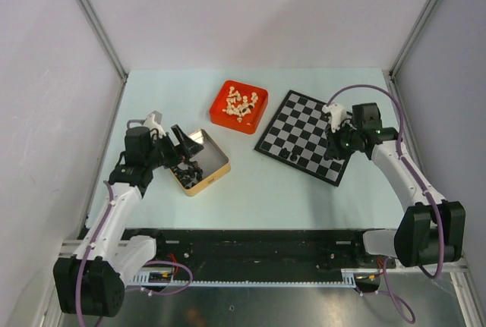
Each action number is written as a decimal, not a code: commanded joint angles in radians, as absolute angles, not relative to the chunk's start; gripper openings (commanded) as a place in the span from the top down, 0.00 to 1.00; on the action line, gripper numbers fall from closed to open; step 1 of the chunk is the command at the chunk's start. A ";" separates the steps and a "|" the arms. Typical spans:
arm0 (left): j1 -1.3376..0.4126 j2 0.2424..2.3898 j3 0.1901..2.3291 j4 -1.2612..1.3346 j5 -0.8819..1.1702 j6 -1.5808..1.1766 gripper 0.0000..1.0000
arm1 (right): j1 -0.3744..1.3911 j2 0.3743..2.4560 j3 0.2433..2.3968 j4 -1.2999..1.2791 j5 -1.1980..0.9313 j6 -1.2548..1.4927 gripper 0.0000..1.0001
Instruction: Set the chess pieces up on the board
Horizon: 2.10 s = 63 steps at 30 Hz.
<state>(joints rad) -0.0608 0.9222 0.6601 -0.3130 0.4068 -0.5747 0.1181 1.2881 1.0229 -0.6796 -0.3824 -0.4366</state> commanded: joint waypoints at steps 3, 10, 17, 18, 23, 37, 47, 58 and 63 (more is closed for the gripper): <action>-0.092 0.922 0.640 -0.244 0.382 -0.606 0.12 | 0.049 1.247 0.918 -0.525 -0.341 -0.393 0.89; -0.094 0.908 0.609 -0.232 0.376 -0.617 0.12 | 0.012 1.236 0.851 -0.474 -0.338 -0.390 0.88; -0.095 0.908 0.604 -0.229 0.379 -0.620 0.11 | 0.008 1.253 0.833 -0.450 -0.315 -0.391 0.88; -0.095 0.905 0.603 -0.229 0.379 -0.618 0.12 | 0.008 1.255 0.830 -0.452 -0.308 -0.393 0.87; -0.095 0.902 0.591 -0.224 0.379 -0.620 0.12 | 0.008 1.252 0.804 -0.430 -0.288 -0.394 0.87; -0.095 0.903 0.581 -0.219 0.382 -0.621 0.11 | 0.006 1.299 0.788 -0.396 -0.290 -0.393 0.87; -0.094 0.902 0.580 -0.218 0.380 -0.621 0.11 | 0.008 1.316 0.765 -0.391 -0.279 -0.403 0.87; -0.095 0.907 0.580 -0.218 0.382 -0.623 0.11 | 0.008 1.339 0.764 -0.357 -0.268 -0.400 0.86; -0.095 0.908 0.580 -0.216 0.385 -0.623 0.11 | 0.008 1.341 0.762 -0.351 -0.264 -0.402 0.86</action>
<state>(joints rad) -0.0895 0.9199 0.5846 -0.2493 0.3843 -0.6056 0.0109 1.3369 0.7662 -0.3939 -0.2752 -0.3962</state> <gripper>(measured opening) 0.887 0.146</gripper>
